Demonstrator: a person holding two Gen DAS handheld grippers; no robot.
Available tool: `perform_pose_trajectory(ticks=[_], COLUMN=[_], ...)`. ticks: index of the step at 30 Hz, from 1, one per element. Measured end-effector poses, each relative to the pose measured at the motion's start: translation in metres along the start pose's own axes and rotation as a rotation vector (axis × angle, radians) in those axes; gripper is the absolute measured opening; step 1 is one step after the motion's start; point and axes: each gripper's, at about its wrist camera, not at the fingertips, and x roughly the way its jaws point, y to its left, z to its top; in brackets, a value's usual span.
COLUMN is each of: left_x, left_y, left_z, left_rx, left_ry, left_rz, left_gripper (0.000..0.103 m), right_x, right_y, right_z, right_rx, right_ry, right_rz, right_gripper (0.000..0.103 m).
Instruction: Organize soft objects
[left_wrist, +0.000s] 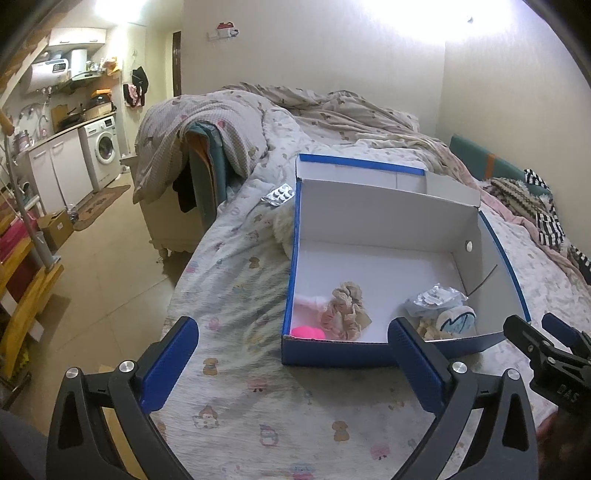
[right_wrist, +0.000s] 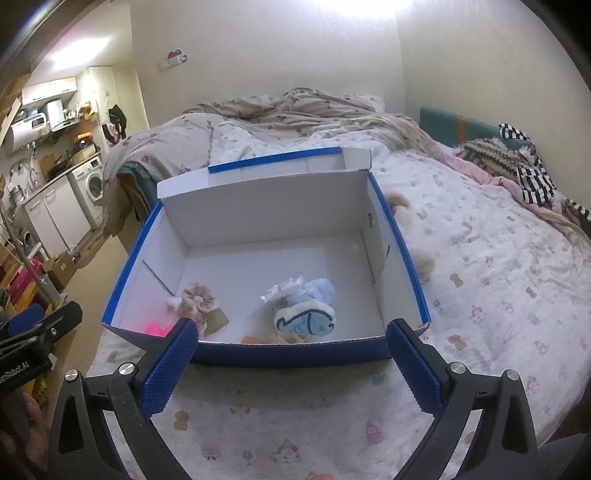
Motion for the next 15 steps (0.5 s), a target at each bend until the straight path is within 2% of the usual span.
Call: perform_pose_trajectory(ticks=[15], left_x=[0.0001], left_y=[-0.0016], left_z=[-0.0006], left_rx=[-0.001], left_ry=[0.001], left_rz=[-0.014], left_gripper=[0.102], right_x=[0.0012], right_y=[-0.0005], right_z=[0.0001], right_rx=[-0.004], right_ry=[0.010], right_rz=[0.003], right_gripper=[0.103])
